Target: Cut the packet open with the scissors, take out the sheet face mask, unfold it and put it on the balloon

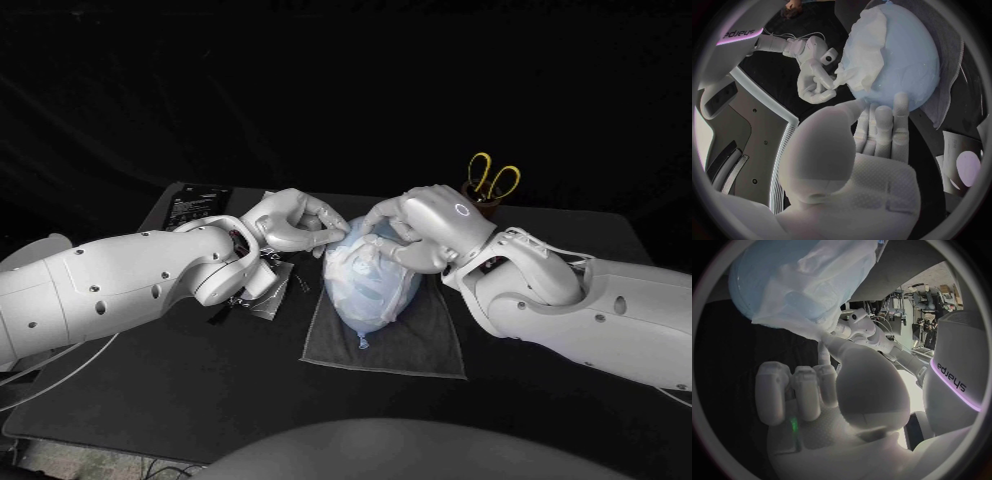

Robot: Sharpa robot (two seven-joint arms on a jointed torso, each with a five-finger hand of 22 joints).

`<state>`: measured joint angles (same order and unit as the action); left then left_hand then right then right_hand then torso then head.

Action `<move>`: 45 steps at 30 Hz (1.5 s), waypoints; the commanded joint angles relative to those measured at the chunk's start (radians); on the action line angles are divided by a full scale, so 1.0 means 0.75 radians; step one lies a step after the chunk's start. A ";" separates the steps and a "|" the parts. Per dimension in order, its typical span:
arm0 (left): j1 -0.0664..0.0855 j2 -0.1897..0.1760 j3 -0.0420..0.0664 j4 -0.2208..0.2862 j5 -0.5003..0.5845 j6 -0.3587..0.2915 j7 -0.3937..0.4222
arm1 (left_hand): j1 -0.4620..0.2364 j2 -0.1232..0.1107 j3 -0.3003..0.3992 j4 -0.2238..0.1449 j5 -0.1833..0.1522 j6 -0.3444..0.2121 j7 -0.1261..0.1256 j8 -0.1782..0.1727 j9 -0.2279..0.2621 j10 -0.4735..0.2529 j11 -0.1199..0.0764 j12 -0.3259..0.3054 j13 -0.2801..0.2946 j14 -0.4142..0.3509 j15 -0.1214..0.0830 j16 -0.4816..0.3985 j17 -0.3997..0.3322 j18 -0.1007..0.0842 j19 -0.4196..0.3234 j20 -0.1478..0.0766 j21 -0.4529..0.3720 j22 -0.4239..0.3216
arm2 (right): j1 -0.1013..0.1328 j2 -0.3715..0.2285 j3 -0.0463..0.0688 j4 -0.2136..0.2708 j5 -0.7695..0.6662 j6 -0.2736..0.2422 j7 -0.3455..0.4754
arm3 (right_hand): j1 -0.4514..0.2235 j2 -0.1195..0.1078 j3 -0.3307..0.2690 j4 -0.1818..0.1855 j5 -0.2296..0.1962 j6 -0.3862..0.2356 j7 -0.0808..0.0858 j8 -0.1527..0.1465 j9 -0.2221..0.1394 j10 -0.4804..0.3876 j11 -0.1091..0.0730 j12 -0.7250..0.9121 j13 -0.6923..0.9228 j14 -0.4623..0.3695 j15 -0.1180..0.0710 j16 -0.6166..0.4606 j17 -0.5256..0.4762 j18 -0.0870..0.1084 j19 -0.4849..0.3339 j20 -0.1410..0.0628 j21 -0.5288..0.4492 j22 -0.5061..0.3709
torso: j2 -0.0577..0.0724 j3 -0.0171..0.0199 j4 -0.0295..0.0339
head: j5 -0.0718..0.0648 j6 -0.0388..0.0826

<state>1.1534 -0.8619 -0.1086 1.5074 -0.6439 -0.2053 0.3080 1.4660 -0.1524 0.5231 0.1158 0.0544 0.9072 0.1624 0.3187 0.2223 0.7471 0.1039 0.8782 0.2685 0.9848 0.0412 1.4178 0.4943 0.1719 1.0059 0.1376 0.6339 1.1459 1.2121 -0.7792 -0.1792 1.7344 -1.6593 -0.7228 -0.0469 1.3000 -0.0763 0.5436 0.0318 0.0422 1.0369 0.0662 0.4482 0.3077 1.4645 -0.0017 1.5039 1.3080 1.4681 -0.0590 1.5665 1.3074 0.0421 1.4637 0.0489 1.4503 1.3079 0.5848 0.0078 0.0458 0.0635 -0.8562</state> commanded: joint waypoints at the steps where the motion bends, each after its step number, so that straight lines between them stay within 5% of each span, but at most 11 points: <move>1: -0.001 0.003 -0.001 0.002 0.005 0.012 -0.001 | 0.009 0.005 0.006 0.000 -0.006 -0.007 0.005 -0.004 -0.001 -0.004 0.004 0.007 0.002 0.009 0.004 0.006 0.002 0.015 0.010 -0.002 -0.003 0.002 | 0.011 0.010 0.002 -0.013 0.044 0.061 0.001 | 0.002 0.010 0.004 0.003 0.009 0.003 -0.003 0.007 0.006 0.077 -0.008 -0.002 0.258 0.137 -0.010 0.006 0.351 -0.021 0.080 -0.010 -0.007 0.304 | 0.000 0.0000 0.0002 | -0.001 0.001; 23: -0.001 0.005 0.000 0.003 0.016 0.012 -0.003 | 0.011 0.005 0.007 -0.002 -0.006 -0.007 0.006 -0.006 -0.002 -0.004 0.004 0.008 0.003 0.010 0.004 0.008 0.004 0.015 0.011 -0.002 -0.002 0.003 | 0.058 0.089 0.002 -0.118 0.037 0.163 -0.011 | 0.003 0.008 0.005 0.001 0.009 -0.005 -0.002 0.008 0.008 0.073 -0.007 -0.009 0.252 0.137 -0.011 0.006 0.351 -0.019 0.077 -0.011 -0.016 0.302 | 0.001 0.0003 -0.0001 | 0.000 0.008; 45: 0.000 0.000 0.000 0.005 0.022 0.013 -0.004 | 0.012 0.005 0.009 -0.003 -0.006 -0.007 0.007 -0.008 -0.002 -0.004 0.005 0.010 0.003 0.019 0.004 0.011 0.019 0.015 0.011 -0.002 -0.001 0.004 | 0.063 0.121 0.012 -0.183 0.008 0.093 -0.102 | 0.005 0.009 0.006 0.000 0.009 -0.008 -0.001 0.011 0.011 0.070 -0.007 -0.012 0.249 0.137 -0.010 0.006 0.351 -0.019 0.077 -0.011 -0.016 0.302 | 0.000 0.0006 -0.0007 | -0.006 0.015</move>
<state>1.1538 -0.8626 -0.1084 1.5083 -0.6332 -0.2053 0.3059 1.4660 -0.1524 0.5260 0.1129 0.0544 0.9073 0.1624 0.3188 0.2219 0.7471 0.1039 0.8822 0.2701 0.9955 0.0448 1.4212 0.5080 0.1691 1.0059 0.1377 0.6339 1.1478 1.2583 -0.6901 -0.1715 1.5988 -1.6376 -0.6341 -0.0970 1.2999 -0.0765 0.5433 0.0316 0.0459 1.0254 0.0671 0.4493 0.3139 1.4642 -0.0015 1.4936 1.3073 1.4664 -0.0570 1.5673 1.3081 0.0420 1.4638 0.0451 1.4451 1.3073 0.5848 0.0082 0.0451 0.0595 -0.8457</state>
